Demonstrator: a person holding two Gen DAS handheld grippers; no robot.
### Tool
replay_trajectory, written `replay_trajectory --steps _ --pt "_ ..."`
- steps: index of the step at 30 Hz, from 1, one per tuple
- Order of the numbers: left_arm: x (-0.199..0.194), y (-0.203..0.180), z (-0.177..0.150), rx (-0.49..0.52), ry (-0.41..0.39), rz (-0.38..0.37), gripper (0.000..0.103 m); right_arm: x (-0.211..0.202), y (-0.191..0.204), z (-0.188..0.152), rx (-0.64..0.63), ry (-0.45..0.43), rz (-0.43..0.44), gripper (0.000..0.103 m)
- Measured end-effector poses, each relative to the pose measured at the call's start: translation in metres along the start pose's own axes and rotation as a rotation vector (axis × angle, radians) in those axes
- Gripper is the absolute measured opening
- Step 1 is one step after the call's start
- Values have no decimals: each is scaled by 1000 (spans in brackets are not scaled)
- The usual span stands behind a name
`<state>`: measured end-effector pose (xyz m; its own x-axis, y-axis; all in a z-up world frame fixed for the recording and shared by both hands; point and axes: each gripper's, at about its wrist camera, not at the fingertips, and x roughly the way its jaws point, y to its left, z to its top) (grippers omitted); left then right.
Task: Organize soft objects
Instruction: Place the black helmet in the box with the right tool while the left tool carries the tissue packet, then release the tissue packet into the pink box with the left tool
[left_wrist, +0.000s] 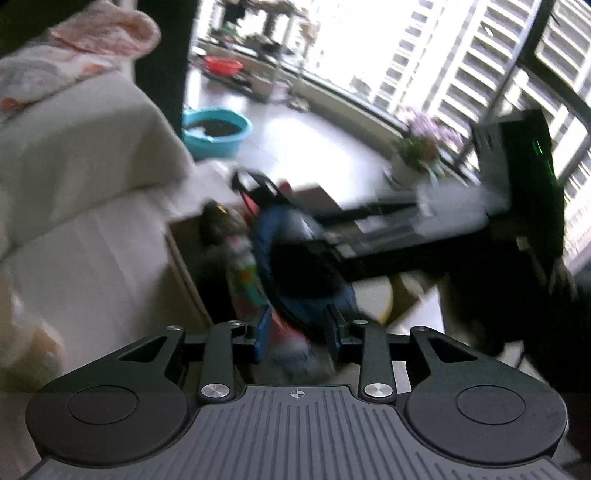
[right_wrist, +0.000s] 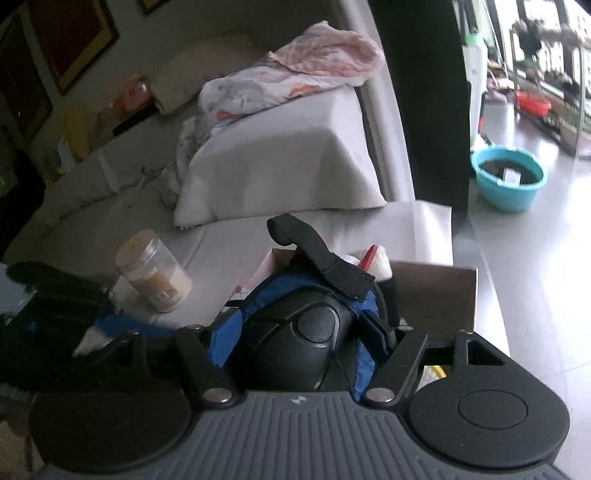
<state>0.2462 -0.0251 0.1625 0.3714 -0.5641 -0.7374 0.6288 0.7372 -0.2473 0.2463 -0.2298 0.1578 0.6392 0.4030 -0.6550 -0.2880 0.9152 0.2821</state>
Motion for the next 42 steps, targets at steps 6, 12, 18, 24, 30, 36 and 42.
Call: replay_trajectory --steps 6,12,18,24,30,36,42 --pt "28 -20 -15 85 92 10 31 -10 -7 -1 -16 -9 -56 77" --pt "40 -15 -8 65 81 70 27 -34 -29 -9 75 -54 -123 86" --pt "40 -15 -7 54 84 76 27 -45 -30 -16 60 -104 -176 52" --pt "40 -10 -3 35 83 79 27 -13 -18 -21 81 -70 -170 50" --pt "42 0 -2 7 93 104 27 0 -11 -16 72 -82 -180 51" --pt "50 5 -3 -32 113 105 27 1 -9 -23 61 -115 -201 52" --pt "51 10 -2 -93 103 107 27 0 2 -28 55 -155 -250 56"
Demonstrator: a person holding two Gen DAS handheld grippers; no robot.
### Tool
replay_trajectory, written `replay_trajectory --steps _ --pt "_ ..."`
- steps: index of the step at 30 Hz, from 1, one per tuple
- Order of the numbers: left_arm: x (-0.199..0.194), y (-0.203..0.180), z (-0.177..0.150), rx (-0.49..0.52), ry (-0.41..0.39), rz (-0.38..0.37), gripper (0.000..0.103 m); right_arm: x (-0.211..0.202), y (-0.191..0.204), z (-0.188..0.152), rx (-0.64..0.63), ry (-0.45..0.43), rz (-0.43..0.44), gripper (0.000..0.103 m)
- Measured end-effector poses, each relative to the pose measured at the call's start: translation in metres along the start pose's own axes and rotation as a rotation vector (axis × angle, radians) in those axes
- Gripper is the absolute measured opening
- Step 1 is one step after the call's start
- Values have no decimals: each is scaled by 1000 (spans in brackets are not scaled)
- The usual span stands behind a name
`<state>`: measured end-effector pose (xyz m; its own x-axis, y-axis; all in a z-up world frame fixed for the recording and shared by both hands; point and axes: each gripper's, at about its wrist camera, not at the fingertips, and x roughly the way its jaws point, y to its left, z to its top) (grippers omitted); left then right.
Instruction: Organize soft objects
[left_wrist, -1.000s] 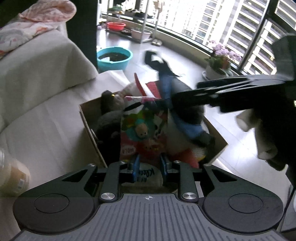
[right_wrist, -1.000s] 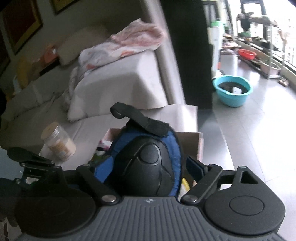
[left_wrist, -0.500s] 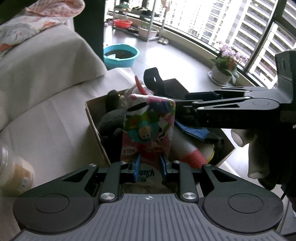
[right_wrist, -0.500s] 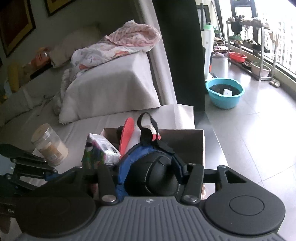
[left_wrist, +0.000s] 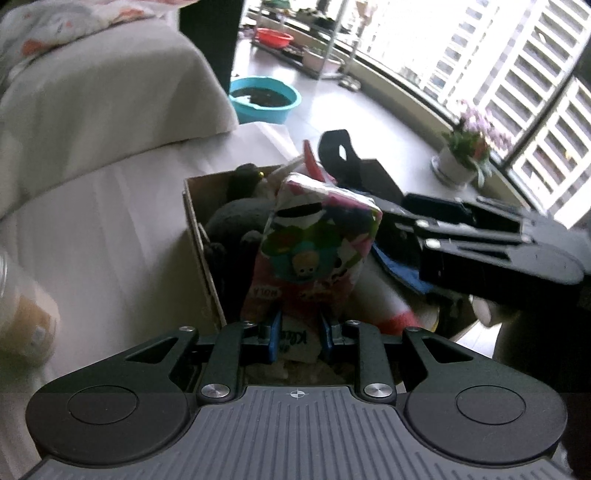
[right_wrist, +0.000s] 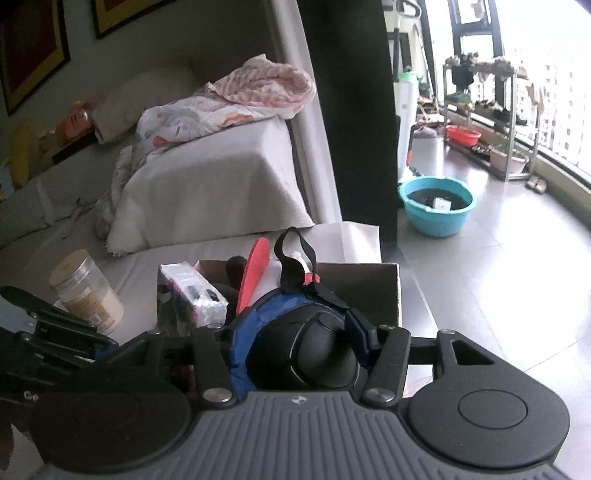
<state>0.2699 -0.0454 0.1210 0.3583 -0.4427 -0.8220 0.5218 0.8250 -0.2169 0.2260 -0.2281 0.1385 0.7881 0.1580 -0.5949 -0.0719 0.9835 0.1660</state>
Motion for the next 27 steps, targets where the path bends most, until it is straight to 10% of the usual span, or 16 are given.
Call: replay_trajectory --steps 10,16,27 --pt "-75 19 -28 -129 -242 -86 27 -64 2 3 29 -111 10 80" --pt "-142 -3 -107 -57 -446 -22 27 -113 30 -42 -70 -153 -11 92" --pt "-103 -17 -256 -175 -324 231 27 -89 85 -159 -173 72 -1 93"
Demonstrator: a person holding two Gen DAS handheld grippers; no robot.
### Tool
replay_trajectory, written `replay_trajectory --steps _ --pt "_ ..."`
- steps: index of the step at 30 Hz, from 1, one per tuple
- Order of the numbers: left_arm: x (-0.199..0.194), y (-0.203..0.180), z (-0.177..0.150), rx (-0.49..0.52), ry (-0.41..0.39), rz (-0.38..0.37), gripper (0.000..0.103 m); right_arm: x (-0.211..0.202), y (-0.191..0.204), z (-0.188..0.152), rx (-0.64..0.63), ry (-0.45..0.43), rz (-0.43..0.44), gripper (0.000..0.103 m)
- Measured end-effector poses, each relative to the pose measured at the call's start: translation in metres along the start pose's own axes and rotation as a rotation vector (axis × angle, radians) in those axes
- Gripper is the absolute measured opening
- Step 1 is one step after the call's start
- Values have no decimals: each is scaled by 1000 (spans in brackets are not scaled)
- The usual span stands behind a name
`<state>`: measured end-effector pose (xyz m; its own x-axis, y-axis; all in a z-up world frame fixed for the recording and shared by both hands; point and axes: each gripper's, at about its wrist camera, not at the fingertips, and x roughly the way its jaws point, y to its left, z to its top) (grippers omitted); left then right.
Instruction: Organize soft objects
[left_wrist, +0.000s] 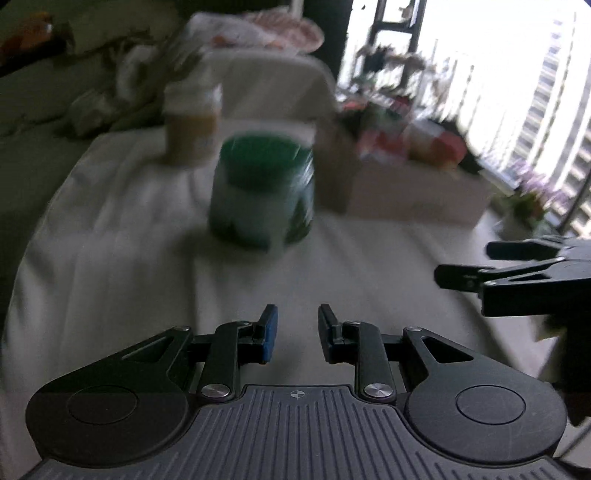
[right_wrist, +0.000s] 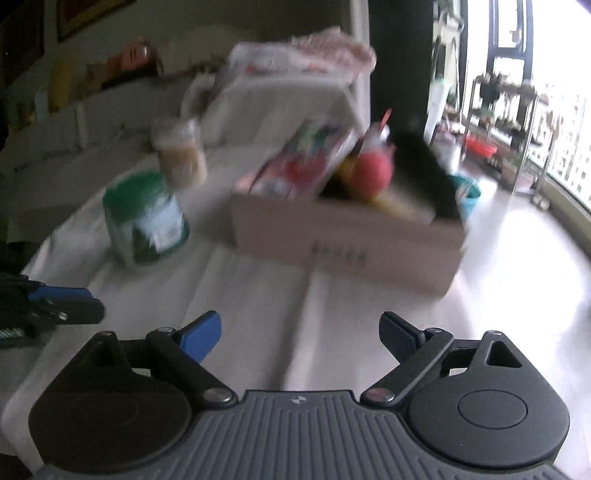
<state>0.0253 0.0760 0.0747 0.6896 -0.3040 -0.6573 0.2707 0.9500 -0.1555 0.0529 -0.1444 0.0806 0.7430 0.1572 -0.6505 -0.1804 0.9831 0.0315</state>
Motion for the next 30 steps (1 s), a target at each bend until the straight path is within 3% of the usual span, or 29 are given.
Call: replay_trajectory --steps 2,7,13,23,30 --pt "14 1 -7 -3 29 46 29 14 5 -5 2 42 -10 93" --pt "19 -12 -11 -10 -22 67 57 24 12 -15 -3 53 -62 103" --pt "24 -44 -28 67 -67 150 57 25 6 -15 24 55 -67 103" --pt "30 -46 -28 -2 -95 176 57 21 -3 -15 18 51 -70 103" --pt "39 -48 -22 -19 -111 198 57 21 -7 -24 12 -30 -65 103"
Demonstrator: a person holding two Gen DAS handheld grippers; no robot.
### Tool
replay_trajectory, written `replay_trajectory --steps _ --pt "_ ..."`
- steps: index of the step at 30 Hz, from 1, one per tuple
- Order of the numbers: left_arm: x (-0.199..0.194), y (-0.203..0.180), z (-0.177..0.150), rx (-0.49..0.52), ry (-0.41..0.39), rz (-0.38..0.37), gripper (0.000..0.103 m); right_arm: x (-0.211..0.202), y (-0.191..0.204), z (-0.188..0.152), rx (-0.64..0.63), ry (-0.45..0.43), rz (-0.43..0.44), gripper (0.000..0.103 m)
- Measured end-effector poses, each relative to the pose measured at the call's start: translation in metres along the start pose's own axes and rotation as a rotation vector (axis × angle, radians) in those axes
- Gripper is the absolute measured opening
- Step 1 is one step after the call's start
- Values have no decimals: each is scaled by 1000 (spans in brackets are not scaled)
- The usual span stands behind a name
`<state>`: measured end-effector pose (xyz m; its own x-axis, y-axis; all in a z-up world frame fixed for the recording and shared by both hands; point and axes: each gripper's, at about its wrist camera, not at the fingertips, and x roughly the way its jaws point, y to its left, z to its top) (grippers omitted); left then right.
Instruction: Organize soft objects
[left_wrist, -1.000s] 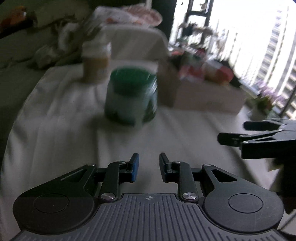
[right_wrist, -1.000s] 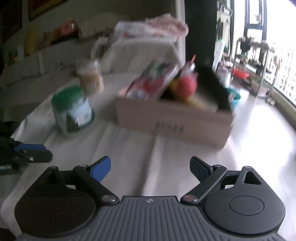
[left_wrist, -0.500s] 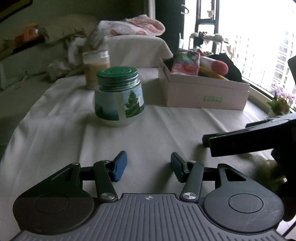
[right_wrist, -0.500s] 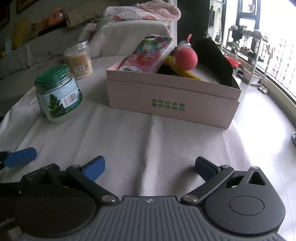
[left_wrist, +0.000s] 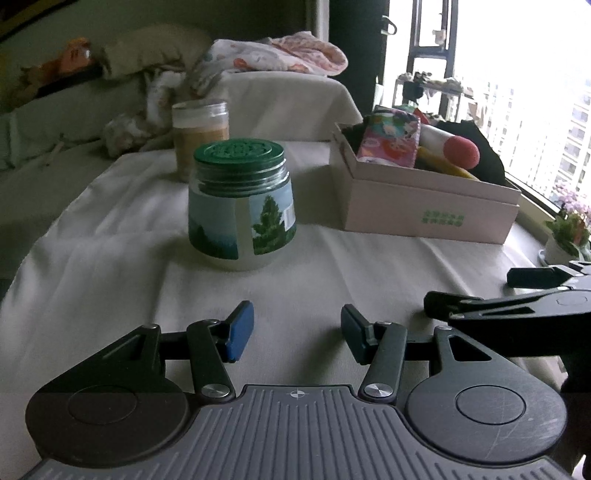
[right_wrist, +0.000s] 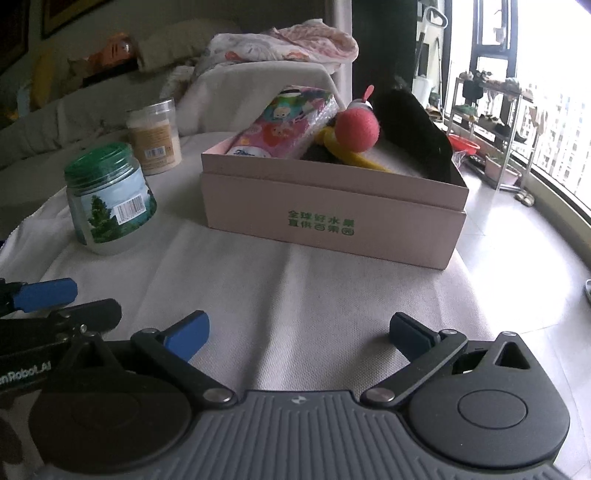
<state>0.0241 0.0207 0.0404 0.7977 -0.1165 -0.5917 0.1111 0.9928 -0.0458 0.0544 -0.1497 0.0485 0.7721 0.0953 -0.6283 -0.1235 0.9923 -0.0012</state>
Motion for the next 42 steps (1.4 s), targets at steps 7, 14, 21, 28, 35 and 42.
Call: replay_trajectory --steps 7,14,21,28,35,42 --pt "2 -5 0 34 2 17 58 -1 3 -3 10 -25 -14 103" --pt "1 -4 0 6 2 15 57 -2 2 -4 13 -29 -9 103" --pt "1 -3 1 4 2 17 57 -3 3 -5 13 -30 -9 103" --pt "1 -3 1 5 2 18 57 -3 3 -5 13 -30 -8 103" --pt "1 -3 1 5 3 18 57 -3 3 -5 13 -30 -8 103" --pt "1 -3 1 5 2 20 56 -3 3 -5 13 -30 -8 103"
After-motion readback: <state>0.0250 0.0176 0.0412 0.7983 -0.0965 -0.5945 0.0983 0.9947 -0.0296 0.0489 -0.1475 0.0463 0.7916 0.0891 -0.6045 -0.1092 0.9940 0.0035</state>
